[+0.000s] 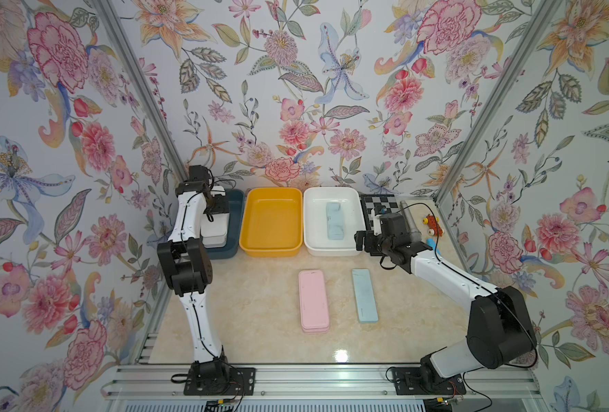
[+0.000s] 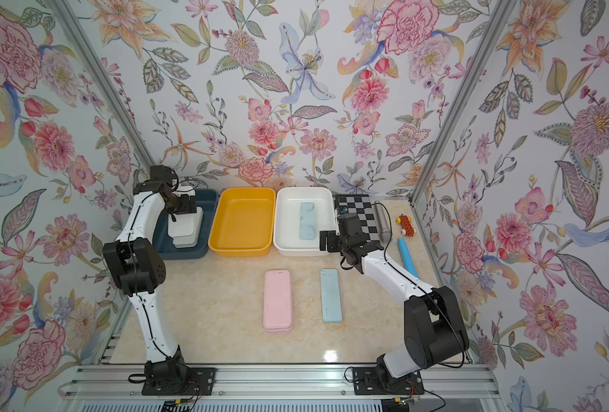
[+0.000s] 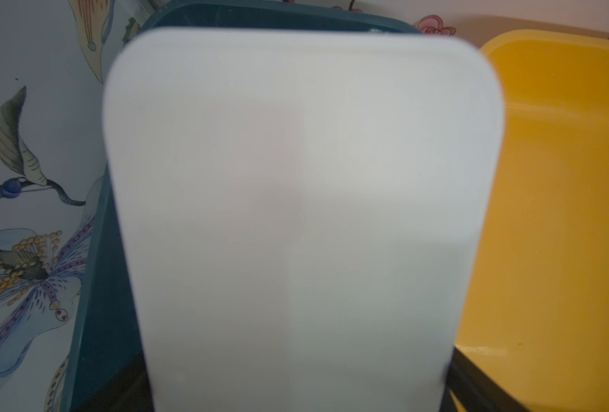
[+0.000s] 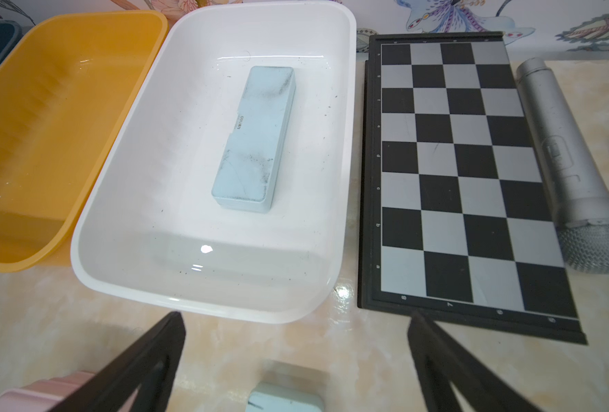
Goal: Place the pencil cases by color into the storage box
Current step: Place the pencil case at the storage box.
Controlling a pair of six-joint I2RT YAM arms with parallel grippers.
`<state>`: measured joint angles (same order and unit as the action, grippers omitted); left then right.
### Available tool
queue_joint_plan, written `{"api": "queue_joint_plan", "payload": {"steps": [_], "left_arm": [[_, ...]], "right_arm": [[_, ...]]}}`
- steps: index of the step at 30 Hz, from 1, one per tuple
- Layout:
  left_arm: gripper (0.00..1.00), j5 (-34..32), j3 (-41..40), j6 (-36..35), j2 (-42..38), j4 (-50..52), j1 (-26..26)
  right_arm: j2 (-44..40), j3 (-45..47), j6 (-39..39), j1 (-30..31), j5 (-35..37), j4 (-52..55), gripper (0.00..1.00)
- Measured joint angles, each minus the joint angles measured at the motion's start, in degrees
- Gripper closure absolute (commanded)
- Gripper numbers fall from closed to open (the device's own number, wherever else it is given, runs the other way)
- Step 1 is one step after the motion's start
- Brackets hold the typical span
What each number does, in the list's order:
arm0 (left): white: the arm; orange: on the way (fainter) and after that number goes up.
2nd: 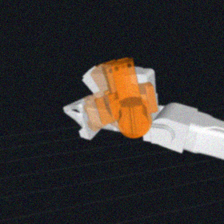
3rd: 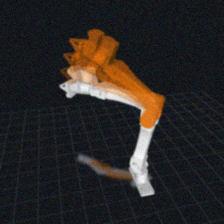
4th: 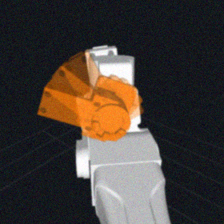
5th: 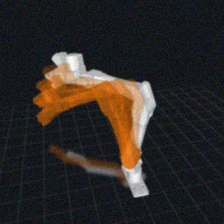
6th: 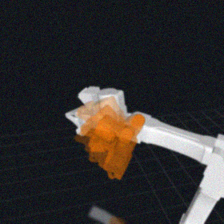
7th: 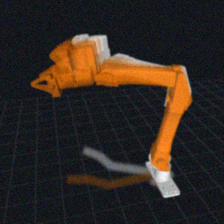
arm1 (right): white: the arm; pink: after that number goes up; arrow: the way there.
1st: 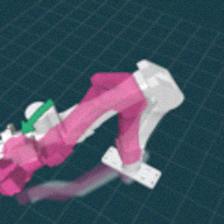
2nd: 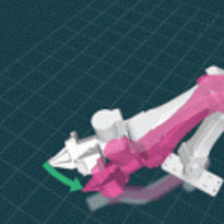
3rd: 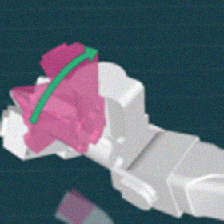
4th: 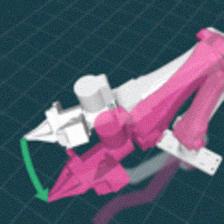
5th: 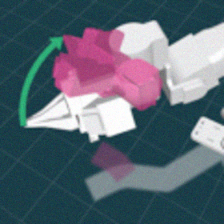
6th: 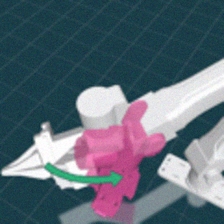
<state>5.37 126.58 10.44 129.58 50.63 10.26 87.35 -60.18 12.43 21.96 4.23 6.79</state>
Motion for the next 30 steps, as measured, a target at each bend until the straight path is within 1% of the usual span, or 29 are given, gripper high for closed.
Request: {"api": "queue_joint_plan", "payload": {"steps": [6,18,27,30], "left_arm": [[0.59,3.5,4.3,-1.5,5.4,0.7,2.5],[0.57,7.7,11.1,-4.6,13.2,1.9,3.2],[0.55,7.9,12.5,-5.2,15.4,2.8,3.2],[0.52,7.9,13.0,-5.3,15.6,3.0,3.2]], "right_arm": [[0.6,0.0,0.0,-0.9,-0.8,-0.7,0.00],[1.8,0.0,0.8,-1.5,-0.9,-1.7,0.00],[2.8,0.0,1.5,-1.5,-1.3,-2.0,0.00],[3.3,0.0,1.6,-1.5,-1.5,-2.3,0.00]]}}
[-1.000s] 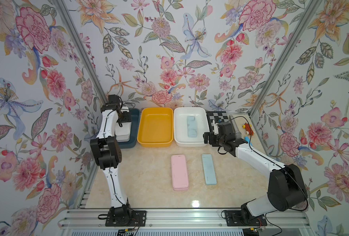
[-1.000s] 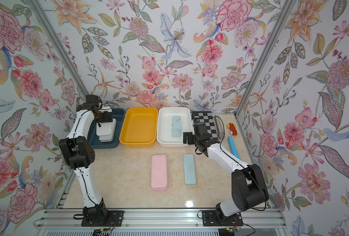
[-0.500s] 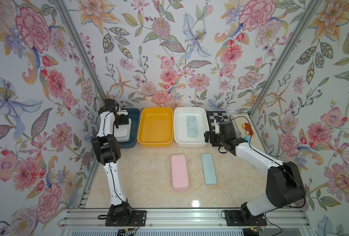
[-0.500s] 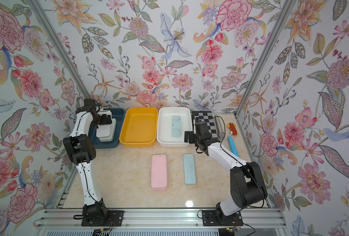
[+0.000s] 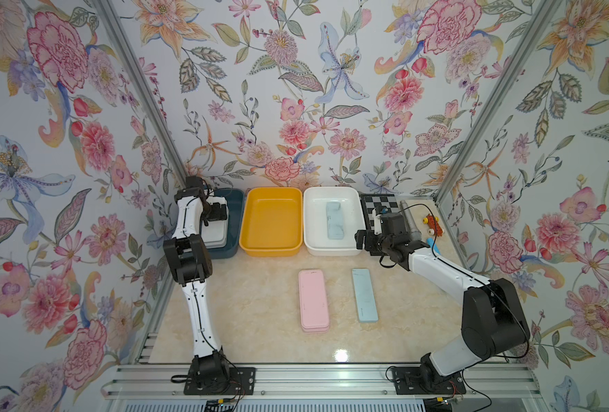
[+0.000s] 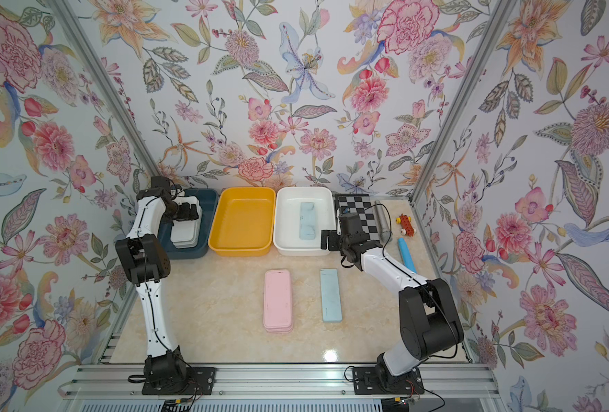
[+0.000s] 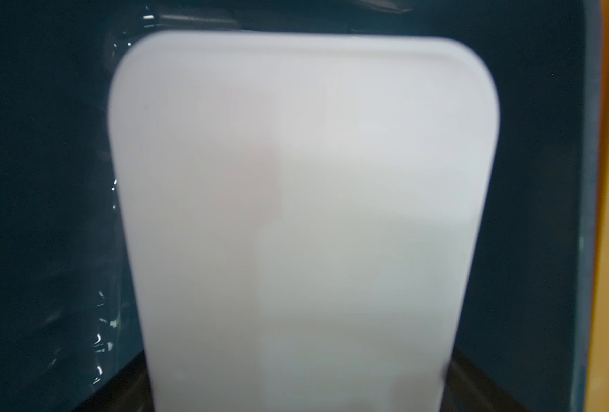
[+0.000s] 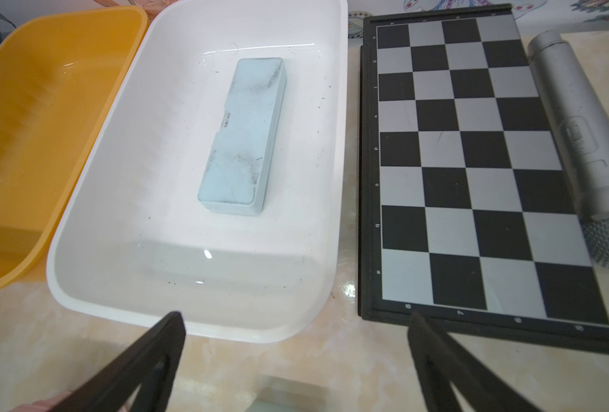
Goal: Place the pencil cases by color into the storage box
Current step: Place the pencil case at the storage box.
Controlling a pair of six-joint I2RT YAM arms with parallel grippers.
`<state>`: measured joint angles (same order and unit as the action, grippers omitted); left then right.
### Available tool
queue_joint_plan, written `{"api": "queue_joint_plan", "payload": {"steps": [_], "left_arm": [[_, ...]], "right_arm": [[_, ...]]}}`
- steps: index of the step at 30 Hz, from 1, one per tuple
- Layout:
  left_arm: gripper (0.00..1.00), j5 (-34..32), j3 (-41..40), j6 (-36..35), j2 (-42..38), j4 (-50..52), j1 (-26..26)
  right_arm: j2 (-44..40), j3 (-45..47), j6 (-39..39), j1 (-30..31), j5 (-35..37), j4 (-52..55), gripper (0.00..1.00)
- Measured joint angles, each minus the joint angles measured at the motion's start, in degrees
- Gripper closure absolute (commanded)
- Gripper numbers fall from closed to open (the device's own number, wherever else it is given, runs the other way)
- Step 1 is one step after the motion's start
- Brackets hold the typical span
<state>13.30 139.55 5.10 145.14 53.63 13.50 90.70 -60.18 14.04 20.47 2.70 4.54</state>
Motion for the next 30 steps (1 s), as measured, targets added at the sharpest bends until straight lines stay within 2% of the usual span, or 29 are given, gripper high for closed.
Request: {"api": "queue_joint_plan", "payload": {"steps": [1,3,6,11,26,30], "left_arm": [[0.47,0.0,0.1,0.0,0.1,0.0,0.0],[0.30,0.0,0.2,0.0,0.1,0.1,0.0],[0.17,0.0,0.2,0.0,0.2,0.2,0.0],[0.03,0.0,0.2,0.0,0.3,0.2,0.0],[0.02,0.1,0.7,0.0,0.8,0.3,-0.2],[0.02,-1.3,1.1,0.0,-1.1,0.3,-0.9]], "right_arm": [[0.2,0.0,0.1,0.0,-0.2,-0.1,0.00],[0.9,0.0,0.3,0.0,-0.4,-0.2,0.00],[1.3,0.0,0.4,0.0,-0.4,-0.2,0.00],[1.6,0.0,0.8,0.0,-0.4,-0.3,0.00],[2.7,0.0,1.0,0.0,-0.8,-0.9,0.00],[2.7,0.2,1.0,0.0,-0.8,-1.0,0.00]]}}
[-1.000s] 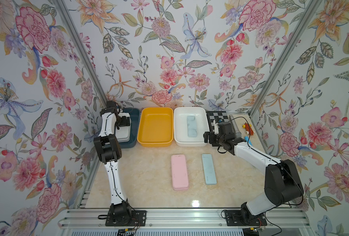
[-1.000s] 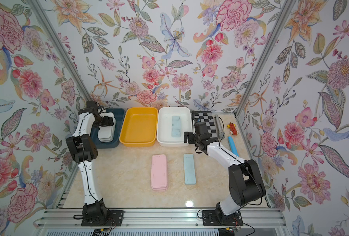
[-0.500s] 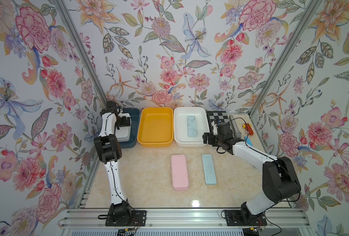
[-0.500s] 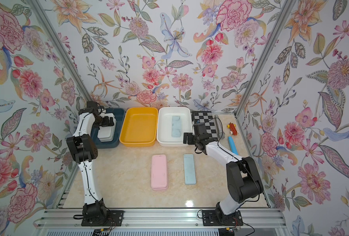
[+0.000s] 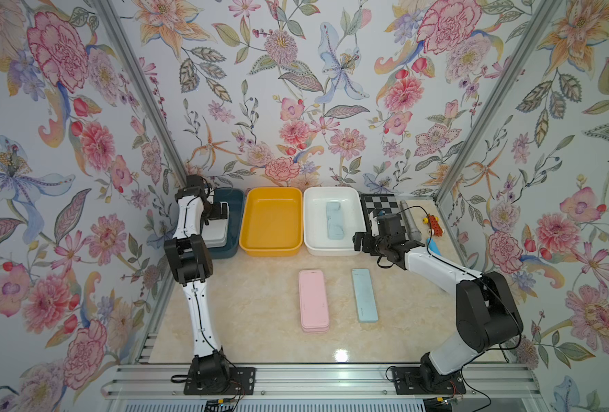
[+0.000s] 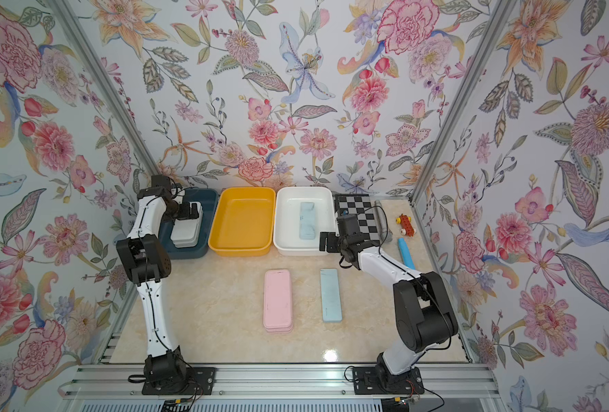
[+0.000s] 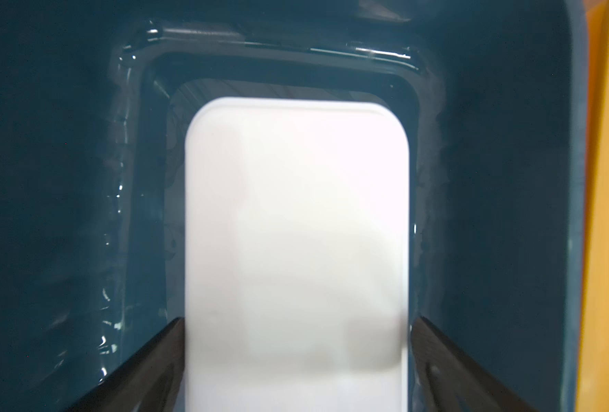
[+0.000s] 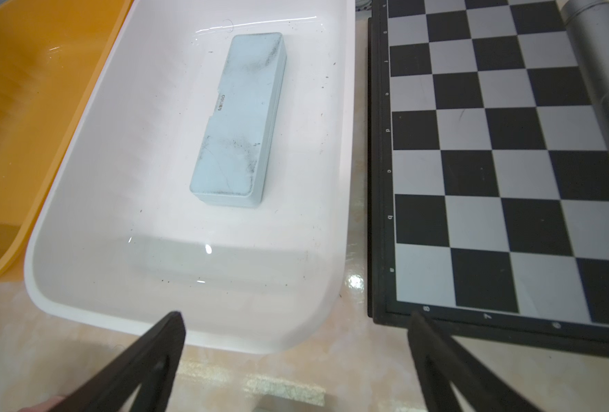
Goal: Place the pencil cases by color into the storage box
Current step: Place the pencil case at the storage box, then pick up the pencil case from the center of the board.
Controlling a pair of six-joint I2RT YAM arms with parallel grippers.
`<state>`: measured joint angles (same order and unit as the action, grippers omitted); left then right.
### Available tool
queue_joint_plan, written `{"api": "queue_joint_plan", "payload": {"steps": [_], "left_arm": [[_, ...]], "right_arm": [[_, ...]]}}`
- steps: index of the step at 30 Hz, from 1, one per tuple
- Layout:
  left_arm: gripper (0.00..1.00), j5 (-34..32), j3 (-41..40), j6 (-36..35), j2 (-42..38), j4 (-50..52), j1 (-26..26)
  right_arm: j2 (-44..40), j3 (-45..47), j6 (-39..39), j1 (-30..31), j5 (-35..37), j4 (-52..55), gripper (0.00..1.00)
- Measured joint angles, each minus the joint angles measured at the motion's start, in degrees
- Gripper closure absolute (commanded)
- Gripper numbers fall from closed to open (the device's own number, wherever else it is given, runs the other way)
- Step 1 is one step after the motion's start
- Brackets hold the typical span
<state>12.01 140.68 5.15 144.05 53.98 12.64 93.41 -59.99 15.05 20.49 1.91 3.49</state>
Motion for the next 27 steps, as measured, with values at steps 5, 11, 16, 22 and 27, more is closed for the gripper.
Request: {"api": "queue_joint_plan", "payload": {"steps": [5,11,16,22,27], "left_arm": [[0.02,-0.7,-0.4,0.5,-7.9,0.0,-1.3],[0.02,-2.3,-11.6,2.0,-26.1,-1.6,-4.0],[0.01,-5.3,-27.9,3.9,-38.8,-2.1,-10.2],[0.02,-6.4,-51.8,9.0,-52.3,-4.0,-16.9],[0.01,-6.4,-67.3,14.0,-69.0,-6.3,-18.2]], "right_arm": [[-0.4,0.8,0.0,0.0,0.0,0.0,0.00],[-1.6,0.9,0.0,0.2,0.1,0.2,0.00],[-3.6,0.9,-0.1,1.6,1.3,2.1,0.00],[-7.8,1.5,0.5,4.3,2.2,5.6,0.00],[-14.8,4.3,3.5,6.8,4.2,9.4,0.00]]}}
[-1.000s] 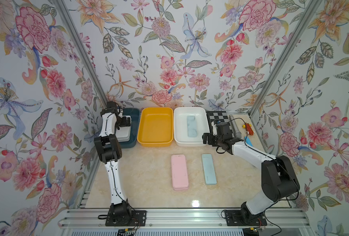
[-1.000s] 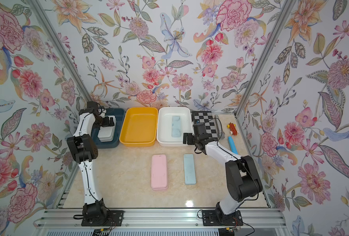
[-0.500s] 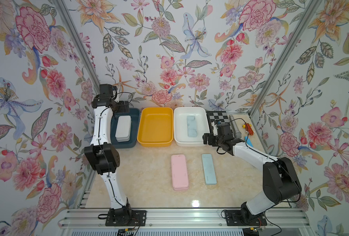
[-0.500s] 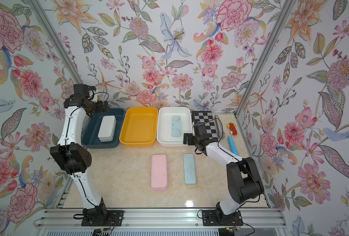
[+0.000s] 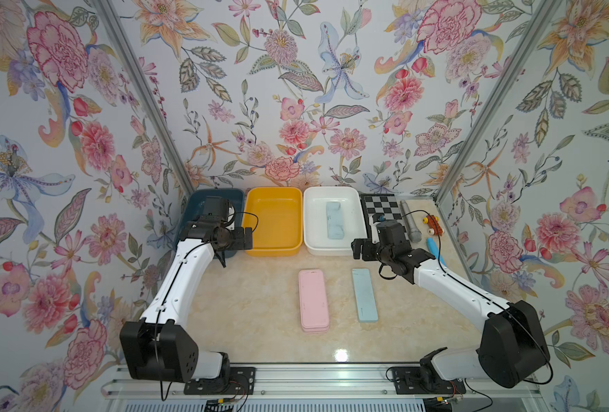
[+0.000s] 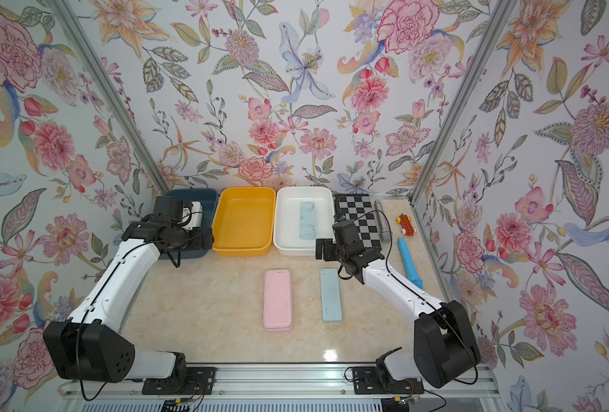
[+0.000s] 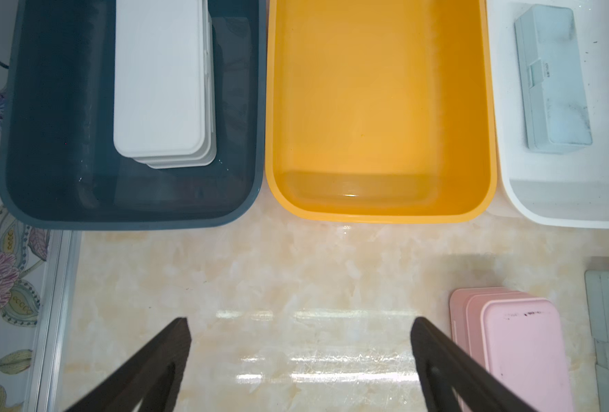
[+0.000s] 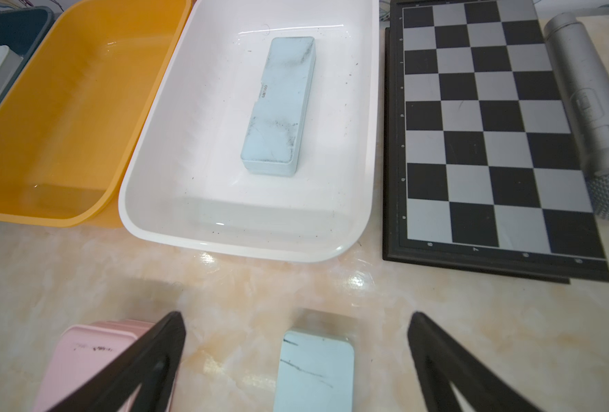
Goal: Place the pencil cases by color into the storage box
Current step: Pick up the pencil case from the center of the board.
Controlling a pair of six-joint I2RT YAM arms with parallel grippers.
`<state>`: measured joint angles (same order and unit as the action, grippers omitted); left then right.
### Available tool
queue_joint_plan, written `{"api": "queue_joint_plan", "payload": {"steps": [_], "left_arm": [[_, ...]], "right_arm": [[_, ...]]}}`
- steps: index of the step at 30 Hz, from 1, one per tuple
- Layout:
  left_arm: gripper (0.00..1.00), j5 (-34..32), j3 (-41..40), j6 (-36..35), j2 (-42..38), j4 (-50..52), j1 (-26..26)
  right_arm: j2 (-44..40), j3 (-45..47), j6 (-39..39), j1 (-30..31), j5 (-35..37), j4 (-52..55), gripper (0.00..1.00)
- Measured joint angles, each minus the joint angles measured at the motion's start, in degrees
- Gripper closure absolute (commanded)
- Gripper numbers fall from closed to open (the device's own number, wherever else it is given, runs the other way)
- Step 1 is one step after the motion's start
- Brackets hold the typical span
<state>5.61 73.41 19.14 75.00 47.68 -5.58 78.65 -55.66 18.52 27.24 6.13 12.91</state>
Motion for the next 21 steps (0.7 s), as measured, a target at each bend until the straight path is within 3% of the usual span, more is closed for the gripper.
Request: {"api": "queue_joint_plan", "payload": {"steps": [4,7,12,21], "left_arm": [[0.02,0.0,-8.2,2.4,-10.8,-1.7,-3.2],[0.01,0.0,-13.1,3.4,-14.6,-2.4,-5.0],[0.02,0.0,-17.7,4.4,-15.3,-3.2,-5.1],[0.02,1.4,-21.8,5.4,-14.7,-7.2,-5.3]], "right_arm": [[-3.8,2.1,3.2,1.0,1.3,3.8,0.00],[-6.1,6.0,5.7,2.9,2.3,6.1,0.00],[-8.0,11.7,9.8,6.9,4.3,9.8,0.00],[-5.4,12.7,14.3,11.3,8.7,11.4,0.00]]}}
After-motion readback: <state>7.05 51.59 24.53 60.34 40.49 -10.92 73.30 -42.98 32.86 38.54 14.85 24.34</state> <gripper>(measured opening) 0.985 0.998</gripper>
